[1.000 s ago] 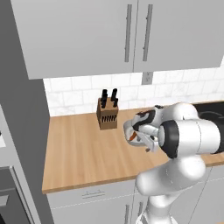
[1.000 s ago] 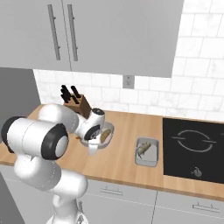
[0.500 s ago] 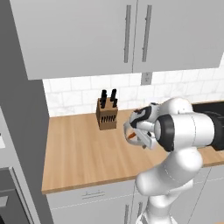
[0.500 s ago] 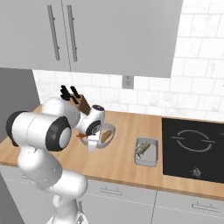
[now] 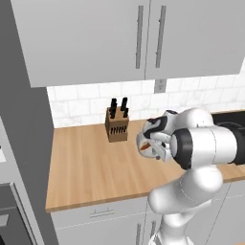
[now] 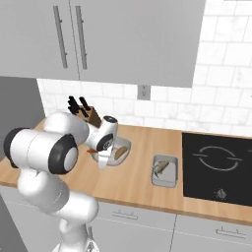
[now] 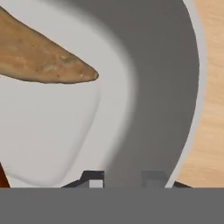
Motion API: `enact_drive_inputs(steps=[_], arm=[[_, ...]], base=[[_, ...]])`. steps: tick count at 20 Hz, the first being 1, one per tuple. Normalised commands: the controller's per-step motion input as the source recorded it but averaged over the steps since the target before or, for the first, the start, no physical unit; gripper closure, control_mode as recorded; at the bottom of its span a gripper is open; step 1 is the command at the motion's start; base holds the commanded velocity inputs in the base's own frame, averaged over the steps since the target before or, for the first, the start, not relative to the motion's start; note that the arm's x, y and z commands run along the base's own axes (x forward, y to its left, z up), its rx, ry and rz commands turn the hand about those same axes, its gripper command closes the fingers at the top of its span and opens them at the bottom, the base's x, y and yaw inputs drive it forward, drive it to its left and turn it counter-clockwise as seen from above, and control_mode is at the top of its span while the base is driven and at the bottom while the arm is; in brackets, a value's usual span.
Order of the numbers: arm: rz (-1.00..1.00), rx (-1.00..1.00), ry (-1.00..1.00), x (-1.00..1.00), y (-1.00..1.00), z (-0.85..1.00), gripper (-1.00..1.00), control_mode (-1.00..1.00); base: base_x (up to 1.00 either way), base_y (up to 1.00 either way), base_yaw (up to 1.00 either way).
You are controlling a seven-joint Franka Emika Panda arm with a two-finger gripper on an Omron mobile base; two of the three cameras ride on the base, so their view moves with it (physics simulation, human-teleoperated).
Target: Take the meat container that has the fish and place it on the second highest rack of the freezer. Then take the vegetable container that has the sweet potato and carrot and place it on the highest rack of the freezer.
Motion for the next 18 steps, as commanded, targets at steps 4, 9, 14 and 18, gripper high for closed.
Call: enact_drive_inputs(steps=[4, 9, 14, 18], arm=[[0.22, 0.00, -0.13, -0.79, -0.21, 0.28, 1.00, -1.00], [0.33, 0.00, -0.17, -0.84, -0.24, 0.56, 1.00, -1.00], [0.49, 0.01, -0.12, -0.77, -0.21, 0.79, 1.00, -1.00], [0.55, 0.09, -0.05, -0.55, -0.18, 0.99, 1.00, -1.00]], base=[[0.00, 0.00, 0.00], [0.00, 0.00, 0.00], [0.00, 0.00, 0.00], [0.00, 0.00, 0.00]])
